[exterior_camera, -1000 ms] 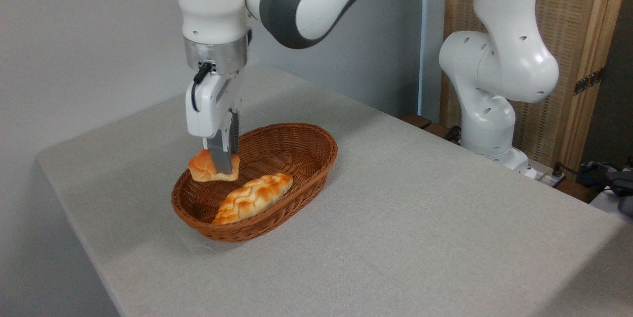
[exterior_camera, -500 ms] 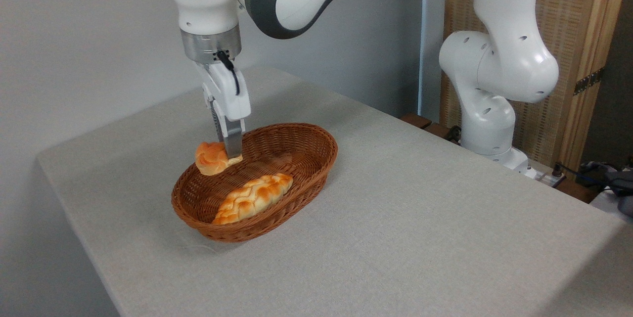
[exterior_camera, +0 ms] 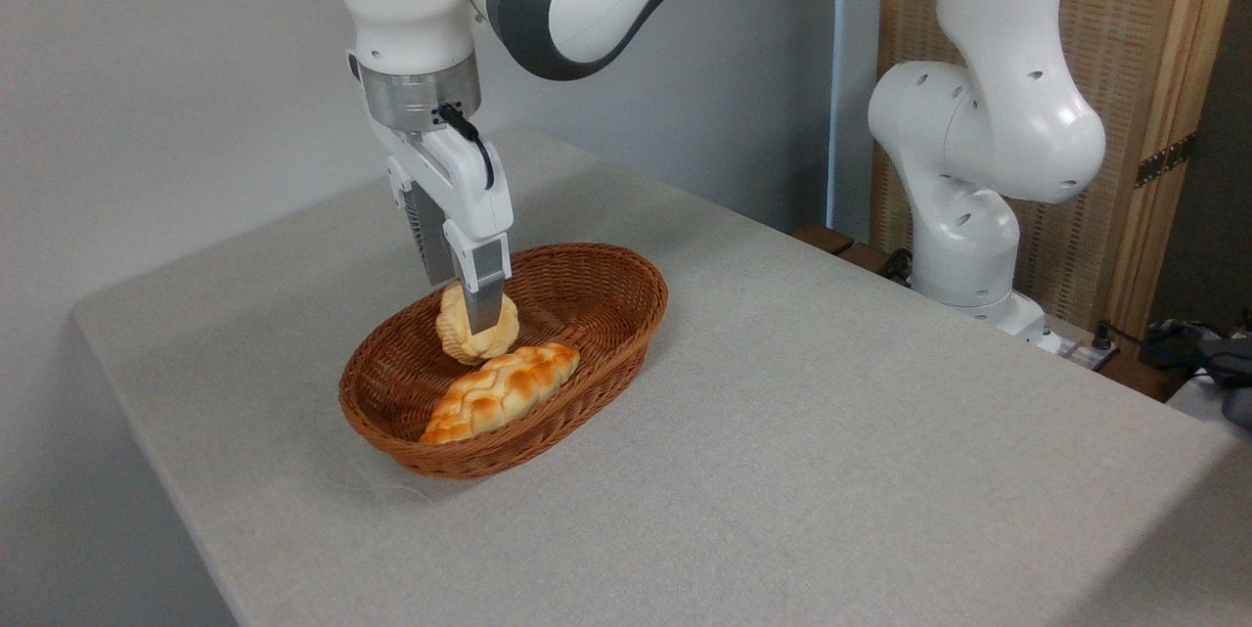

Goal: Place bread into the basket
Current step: 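Lower the bun into the basket beside the braided loaf, then open the gripper to release the bun and raise it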

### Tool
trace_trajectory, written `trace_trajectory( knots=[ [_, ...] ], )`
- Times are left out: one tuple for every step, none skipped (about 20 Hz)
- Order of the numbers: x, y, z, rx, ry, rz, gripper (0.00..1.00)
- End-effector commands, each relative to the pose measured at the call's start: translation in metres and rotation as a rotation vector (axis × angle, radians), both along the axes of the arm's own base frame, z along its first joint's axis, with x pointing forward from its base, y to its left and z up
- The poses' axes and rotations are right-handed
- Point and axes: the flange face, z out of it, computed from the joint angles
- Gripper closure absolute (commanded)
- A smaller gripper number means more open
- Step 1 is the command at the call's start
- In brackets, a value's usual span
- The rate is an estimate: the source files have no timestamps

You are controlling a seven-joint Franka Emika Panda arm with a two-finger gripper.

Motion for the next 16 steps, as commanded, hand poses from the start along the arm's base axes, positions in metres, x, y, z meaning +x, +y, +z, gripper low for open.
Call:
trace_trajectory(
  knots=[
    [0.001,0.011,0.005,0.012,0.008,0.029,0.00],
    [0.001,0.014,0.005,0.012,0.008,0.034,0.00],
    [0.004,0.024,0.008,0.011,0.002,0.051,0.00],
    [0.007,0.028,0.012,0.009,-0.005,0.060,0.00],
    [0.011,0.037,0.021,0.005,-0.020,0.077,0.00],
    [0.014,0.049,0.025,0.002,-0.028,0.103,0.00],
    [0.019,0.062,0.034,-0.004,-0.044,0.128,0.00],
    [0.022,0.070,0.043,-0.007,-0.063,0.140,0.00],
    [0.024,0.073,0.048,-0.009,-0.074,0.146,0.00],
    [0.025,0.074,0.051,-0.010,-0.080,0.147,0.00],
    [0.026,0.078,0.054,-0.011,-0.086,0.155,0.00],
    [0.026,0.082,0.057,-0.011,-0.090,0.161,0.00],
    [0.028,0.085,0.065,-0.015,-0.105,0.167,0.00],
    [0.029,0.085,0.074,-0.014,-0.112,0.162,0.00],
    [0.028,0.087,0.078,0.003,-0.108,0.155,0.00],
    [0.027,0.087,0.081,0.015,-0.109,0.150,0.00]
  ],
)
